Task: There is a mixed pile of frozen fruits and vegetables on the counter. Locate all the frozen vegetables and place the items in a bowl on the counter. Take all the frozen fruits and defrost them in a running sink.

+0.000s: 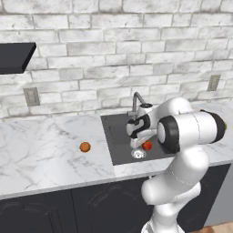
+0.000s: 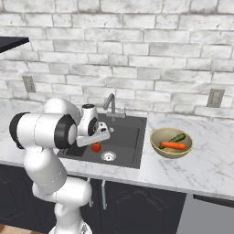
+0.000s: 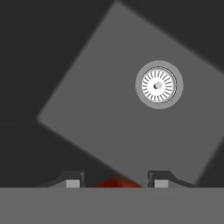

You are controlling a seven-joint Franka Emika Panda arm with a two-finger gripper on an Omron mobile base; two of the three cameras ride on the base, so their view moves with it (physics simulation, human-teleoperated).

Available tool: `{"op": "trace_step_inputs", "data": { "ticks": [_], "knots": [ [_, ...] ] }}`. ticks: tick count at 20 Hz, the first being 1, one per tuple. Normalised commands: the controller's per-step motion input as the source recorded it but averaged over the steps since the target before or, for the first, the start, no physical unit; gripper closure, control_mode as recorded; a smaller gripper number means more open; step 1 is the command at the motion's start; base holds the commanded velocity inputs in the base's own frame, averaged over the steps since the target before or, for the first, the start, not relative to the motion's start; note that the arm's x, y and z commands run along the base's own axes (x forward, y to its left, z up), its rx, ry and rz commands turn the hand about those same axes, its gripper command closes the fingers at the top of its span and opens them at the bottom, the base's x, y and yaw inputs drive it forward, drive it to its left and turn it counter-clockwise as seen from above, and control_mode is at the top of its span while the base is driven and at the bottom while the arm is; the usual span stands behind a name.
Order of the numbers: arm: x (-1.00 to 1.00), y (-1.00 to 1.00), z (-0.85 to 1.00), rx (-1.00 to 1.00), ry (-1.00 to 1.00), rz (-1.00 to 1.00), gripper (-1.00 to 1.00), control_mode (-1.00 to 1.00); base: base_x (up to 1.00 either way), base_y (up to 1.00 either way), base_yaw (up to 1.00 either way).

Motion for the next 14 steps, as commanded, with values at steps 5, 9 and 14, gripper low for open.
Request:
{"op": "trace_step_inputs", "data": {
  "ticks": [5, 9, 14],
  "knots": [
    [0.01, -0.02, -0.18, -0.01, -0.02, 0.0, 1.0, -1.0, 0.0, 0.0, 0.0],
    [0.03, -0.08, -0.18, 0.0, -0.01, 0.0, 1.0, -1.0, 0.0, 0.0, 0.0],
    [0.07, -0.14, -0.15, 0.0, 0.0, -0.01, 1.0, -1.0, 0.0, 0.0, 0.0]
  ]
}}
